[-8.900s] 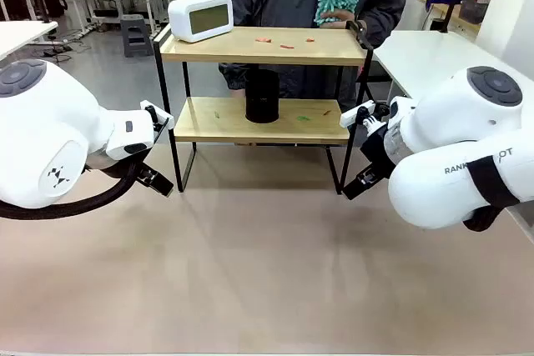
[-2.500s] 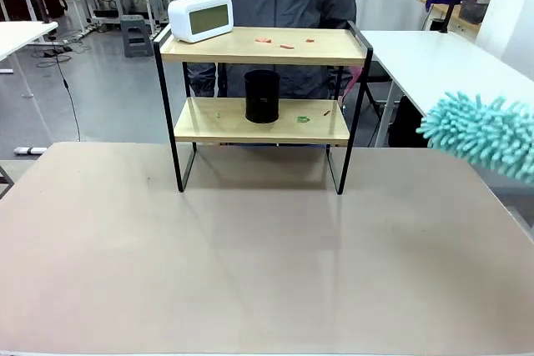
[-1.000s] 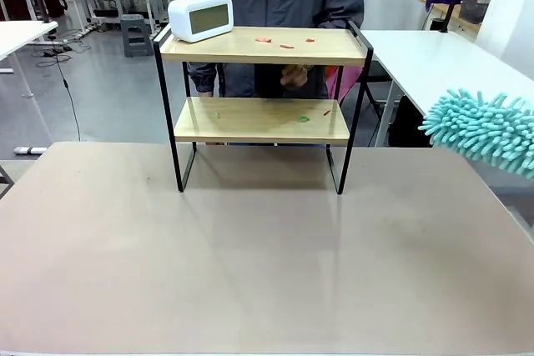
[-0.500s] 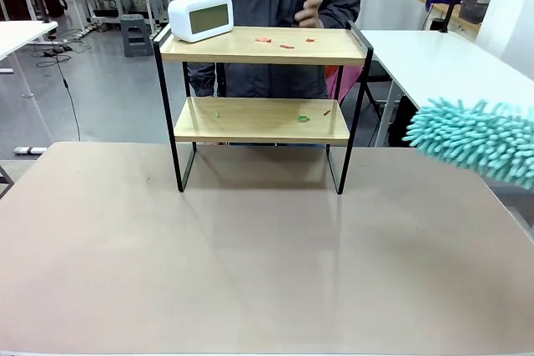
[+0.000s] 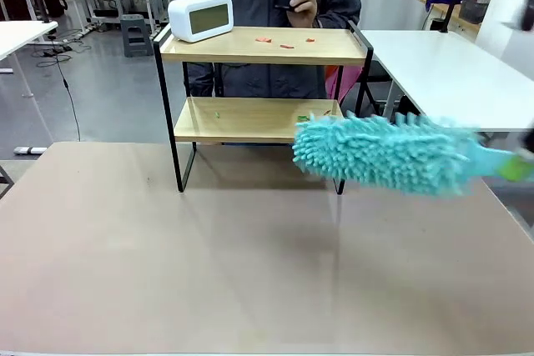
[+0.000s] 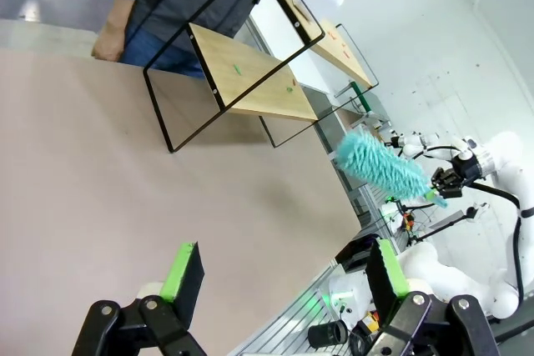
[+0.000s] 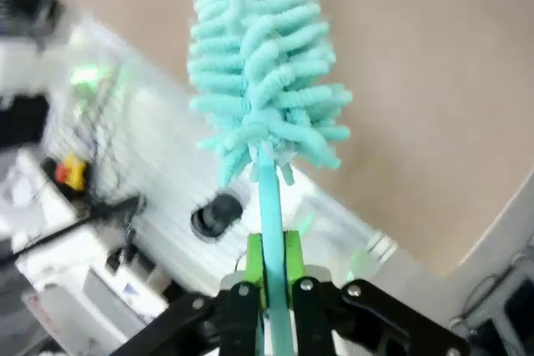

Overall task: Clean the shelf.
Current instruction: Clean the specific tier of the Shelf with the Duster once objects are removed.

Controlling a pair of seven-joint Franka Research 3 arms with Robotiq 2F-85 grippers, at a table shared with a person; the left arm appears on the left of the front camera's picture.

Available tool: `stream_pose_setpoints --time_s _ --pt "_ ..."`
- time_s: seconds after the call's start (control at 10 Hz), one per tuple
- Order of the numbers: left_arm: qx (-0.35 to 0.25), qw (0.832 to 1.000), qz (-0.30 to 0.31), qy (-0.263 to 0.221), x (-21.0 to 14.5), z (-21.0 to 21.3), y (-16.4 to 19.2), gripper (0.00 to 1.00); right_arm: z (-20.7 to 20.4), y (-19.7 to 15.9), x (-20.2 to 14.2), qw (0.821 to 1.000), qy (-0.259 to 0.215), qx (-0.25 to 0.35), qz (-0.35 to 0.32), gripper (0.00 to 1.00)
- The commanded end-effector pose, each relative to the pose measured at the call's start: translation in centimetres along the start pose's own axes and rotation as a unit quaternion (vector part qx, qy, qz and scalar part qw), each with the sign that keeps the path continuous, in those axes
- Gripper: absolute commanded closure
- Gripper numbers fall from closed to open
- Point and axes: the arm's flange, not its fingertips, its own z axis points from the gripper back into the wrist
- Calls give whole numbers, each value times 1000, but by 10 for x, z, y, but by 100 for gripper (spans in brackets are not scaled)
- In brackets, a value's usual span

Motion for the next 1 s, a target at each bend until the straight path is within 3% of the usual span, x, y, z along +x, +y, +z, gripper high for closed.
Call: stream_pose_setpoints --time_s 0.0,0.1,0.3,0.4,0.5,0.7,0.9 --pt "-7 1000 -10 -7 2 0 -2 0 -11 -5 3 1000 -25 8 -11 88" --pt "-7 1000 -10 -7 2 0 -2 0 0 0 0 1000 0 0 0 88" --pt "-7 1000 -10 -7 2 0 -2 0 0 0 0 1000 0 0 0 88" --pt "-7 1000 -10 -7 2 0 -2 0 -8 2 7 1000 -9 -7 5 88" --pt "-7 1000 -10 -7 2 0 -2 0 -18 9 32 999 -26 -37 -6 88" --pt "-7 1000 -10 -7 2 0 -2 0 -48 6 74 998 -45 -37 -29 88" --pt "-7 1000 -10 -7 2 0 -2 0 -65 -1 94 990 -103 -63 -76 88"
